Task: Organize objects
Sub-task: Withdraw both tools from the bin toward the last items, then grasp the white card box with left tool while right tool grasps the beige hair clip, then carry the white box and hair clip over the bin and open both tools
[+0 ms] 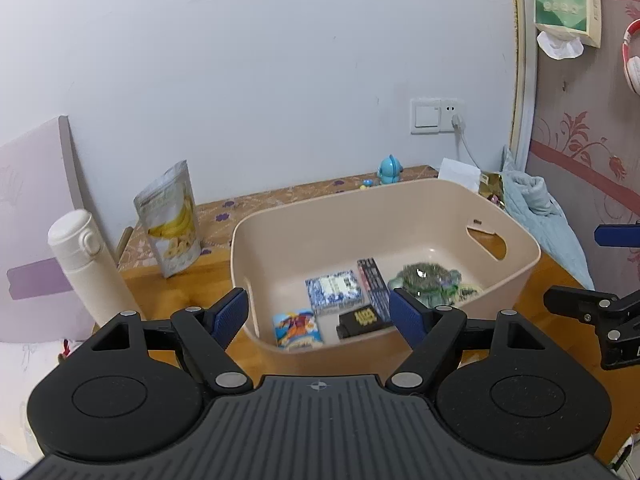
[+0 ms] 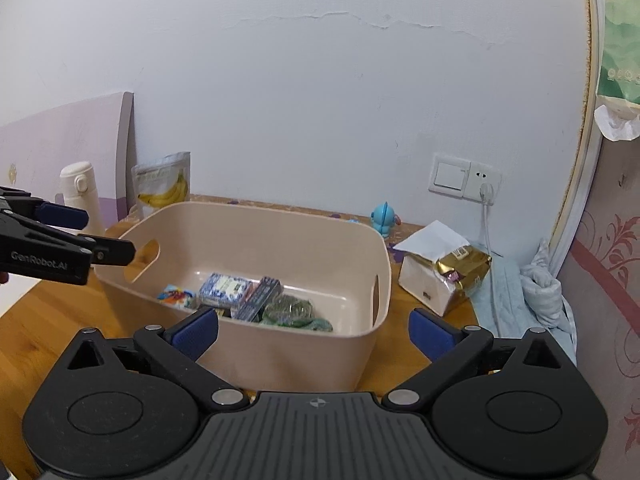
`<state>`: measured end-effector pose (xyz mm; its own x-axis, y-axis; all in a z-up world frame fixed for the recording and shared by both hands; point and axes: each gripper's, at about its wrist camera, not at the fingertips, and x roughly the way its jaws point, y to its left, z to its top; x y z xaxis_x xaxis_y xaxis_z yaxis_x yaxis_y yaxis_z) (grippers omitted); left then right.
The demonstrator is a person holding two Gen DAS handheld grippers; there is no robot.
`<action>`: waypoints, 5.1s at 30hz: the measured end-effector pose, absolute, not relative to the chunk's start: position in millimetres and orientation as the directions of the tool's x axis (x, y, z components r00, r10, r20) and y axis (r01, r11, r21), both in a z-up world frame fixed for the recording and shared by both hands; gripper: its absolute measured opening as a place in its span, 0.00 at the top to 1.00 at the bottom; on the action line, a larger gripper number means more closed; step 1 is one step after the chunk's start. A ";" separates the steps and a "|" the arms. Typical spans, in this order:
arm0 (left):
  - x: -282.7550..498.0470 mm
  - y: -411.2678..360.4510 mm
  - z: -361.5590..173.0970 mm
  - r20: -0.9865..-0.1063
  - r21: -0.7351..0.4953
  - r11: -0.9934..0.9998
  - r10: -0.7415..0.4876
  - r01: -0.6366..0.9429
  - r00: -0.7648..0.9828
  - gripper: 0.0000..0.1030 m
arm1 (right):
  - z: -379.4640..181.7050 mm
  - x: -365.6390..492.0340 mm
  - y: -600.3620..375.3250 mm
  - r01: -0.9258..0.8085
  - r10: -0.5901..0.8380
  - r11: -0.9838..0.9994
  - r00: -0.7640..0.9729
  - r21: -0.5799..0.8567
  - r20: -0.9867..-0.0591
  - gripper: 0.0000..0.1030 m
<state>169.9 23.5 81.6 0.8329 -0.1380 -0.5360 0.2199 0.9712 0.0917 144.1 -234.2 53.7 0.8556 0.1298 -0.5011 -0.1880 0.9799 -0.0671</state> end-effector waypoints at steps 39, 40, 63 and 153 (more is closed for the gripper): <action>162.7 7.5 -33.6 -0.700 0.059 0.963 -0.148 0.263 0.699 0.22 | -60.4 140.0 -236.7 -0.212 0.110 0.976 0.689 -0.053 -0.716 0.00; 164.0 6.1 -34.8 -0.700 0.056 0.963 -0.151 0.265 0.698 0.22 | -62.7 141.3 -236.5 -0.215 0.111 0.975 0.685 -0.055 -0.720 0.00; 200.0 -41.0 -52.6 -0.716 0.007 0.953 -0.208 0.304 0.667 0.14 | -82.6 165.0 -241.8 -0.204 0.137 0.979 0.674 -0.005 -0.726 0.00; 147.9 34.2 43.3 -0.612 -0.036 0.980 -0.176 0.195 0.771 0.42 | 21.1 114.5 -209.3 -0.216 0.224 0.974 0.852 0.072 -0.474 0.51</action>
